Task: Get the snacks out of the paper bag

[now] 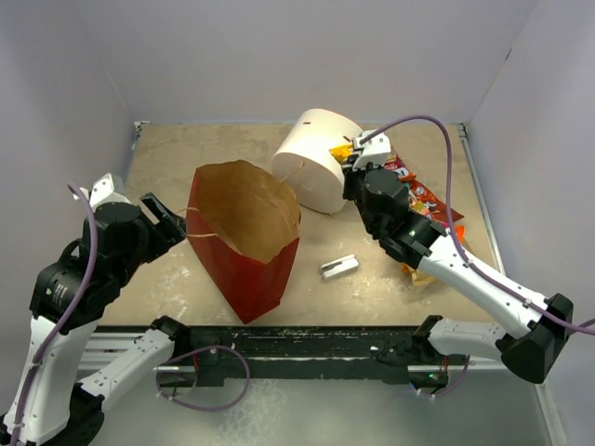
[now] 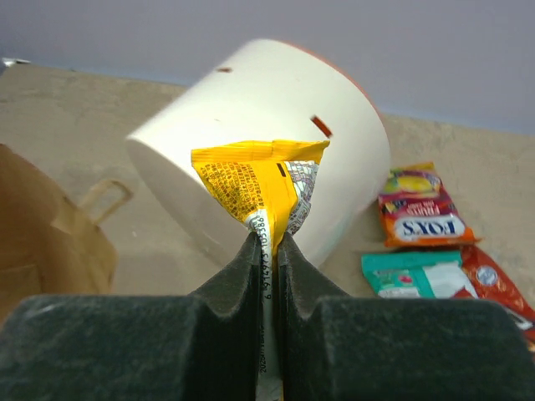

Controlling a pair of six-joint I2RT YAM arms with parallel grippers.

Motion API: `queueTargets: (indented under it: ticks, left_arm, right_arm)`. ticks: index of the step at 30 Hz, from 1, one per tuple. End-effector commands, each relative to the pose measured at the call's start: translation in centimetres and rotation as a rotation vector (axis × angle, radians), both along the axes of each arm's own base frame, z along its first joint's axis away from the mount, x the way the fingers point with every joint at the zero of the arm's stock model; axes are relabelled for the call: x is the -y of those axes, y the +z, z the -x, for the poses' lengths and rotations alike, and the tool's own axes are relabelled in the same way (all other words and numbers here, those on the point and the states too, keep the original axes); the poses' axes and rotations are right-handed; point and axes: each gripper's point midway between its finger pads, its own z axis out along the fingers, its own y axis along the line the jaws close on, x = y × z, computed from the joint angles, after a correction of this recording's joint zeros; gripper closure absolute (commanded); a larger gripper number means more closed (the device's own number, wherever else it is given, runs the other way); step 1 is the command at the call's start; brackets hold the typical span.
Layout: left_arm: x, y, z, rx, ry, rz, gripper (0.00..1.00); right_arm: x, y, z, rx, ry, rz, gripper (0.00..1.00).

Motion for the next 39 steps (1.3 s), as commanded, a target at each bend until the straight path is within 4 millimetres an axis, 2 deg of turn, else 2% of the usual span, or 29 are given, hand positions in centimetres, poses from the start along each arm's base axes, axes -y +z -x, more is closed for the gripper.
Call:
queueTargets:
  ticks: [1, 2, 4, 6, 12, 20, 24, 27, 30, 36, 39]
  left_arm:
    - [-1.4, 1.4, 0.2, 0.031, 0.05, -0.038, 0.19]
    - [-1.6, 1.4, 0.3, 0.027, 0.055, -0.042, 0.15]
    - [-1.9, 1.4, 0.5, 0.024, 0.061, -0.054, 0.14]
    - [-2.1, 1.2, 0.5, 0.022, 0.064, -0.067, 0.16]
    - [-2.1, 0.7, 1.0, 0.006, 0.063, -0.064, 0.2]
    - [-3.1, -3.2, 5.0, -0.127, 0.128, 0.009, 0.23]
    - [-2.8, -2.5, 5.2, -0.06, 0.113, 0.062, 0.2]
    - [-2.6, -1.5, 4.9, -0.029, 0.102, 0.071, 0.18]
    - [-2.5, -1.1, 4.9, -0.028, 0.089, 0.063, 0.17]
    - [-2.5, 0.1, 4.9, 0.008, 0.077, 0.078, 0.15]
    - [-2.5, 1.1, 4.9, 0.035, 0.068, 0.08, 0.12]
  right_arm:
    - [2.5, -0.4, -1.2, -0.075, -0.104, -0.091, 1.0]
    - [3.3, -1.0, -1.6, -0.097, -0.125, -0.097, 1.0]
    - [4.6, -2.1, -2.2, -0.135, -0.158, -0.098, 1.0]
    - [6.0, -2.8, -3.0, -0.164, -0.189, -0.096, 1.0]
    - [8.8, -3.6, -4.8, -0.196, -0.249, -0.067, 1.0]
    - [14.1, -5.7, -8.8, -0.281, -0.371, -0.131, 1.0]
    - [15.7, -8.1, -11.2, -0.347, -0.4, -0.138, 1.0]
    - [17.1, -10.7, -12.5, -0.422, -0.424, -0.116, 1.0]
    - [17.7, -12.7, -13.3, -0.484, -0.417, -0.09, 1.0]
    - [17.0, -17.0, -14.0, -0.579, -0.387, -0.073, 1.0]
    - [16.8, -18.4, -14.3, -0.602, -0.369, -0.049, 0.99]
